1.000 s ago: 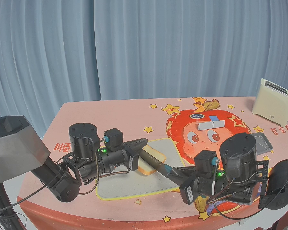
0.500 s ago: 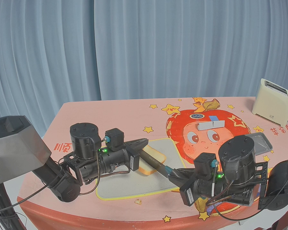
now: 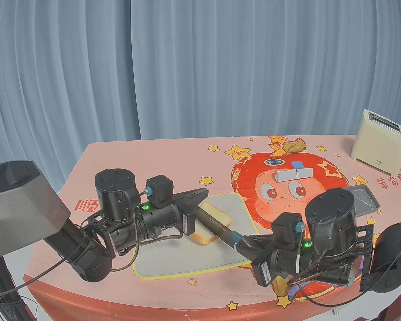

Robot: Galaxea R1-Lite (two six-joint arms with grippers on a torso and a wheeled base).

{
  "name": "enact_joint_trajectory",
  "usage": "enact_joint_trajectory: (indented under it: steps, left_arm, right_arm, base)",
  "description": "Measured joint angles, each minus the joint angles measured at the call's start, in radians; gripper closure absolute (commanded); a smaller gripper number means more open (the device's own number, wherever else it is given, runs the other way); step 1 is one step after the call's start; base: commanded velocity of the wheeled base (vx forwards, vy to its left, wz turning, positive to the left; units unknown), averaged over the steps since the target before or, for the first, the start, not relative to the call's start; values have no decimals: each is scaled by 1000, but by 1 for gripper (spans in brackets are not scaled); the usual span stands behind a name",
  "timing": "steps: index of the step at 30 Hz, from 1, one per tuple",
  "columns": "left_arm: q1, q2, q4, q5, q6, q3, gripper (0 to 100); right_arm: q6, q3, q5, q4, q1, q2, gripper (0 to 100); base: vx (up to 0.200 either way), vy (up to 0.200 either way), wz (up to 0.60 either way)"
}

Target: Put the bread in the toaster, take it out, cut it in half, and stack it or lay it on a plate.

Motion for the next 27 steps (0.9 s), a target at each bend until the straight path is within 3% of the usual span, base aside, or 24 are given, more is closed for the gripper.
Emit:
enact_joint_trajectory:
  steps: [27]
  left_arm:
    - [-19, 44, -22, 14, -1, 8, 100]
  right_arm:
    - [4, -5, 0, -14, -4, 1, 100]
  base:
    - [0, 0, 0]
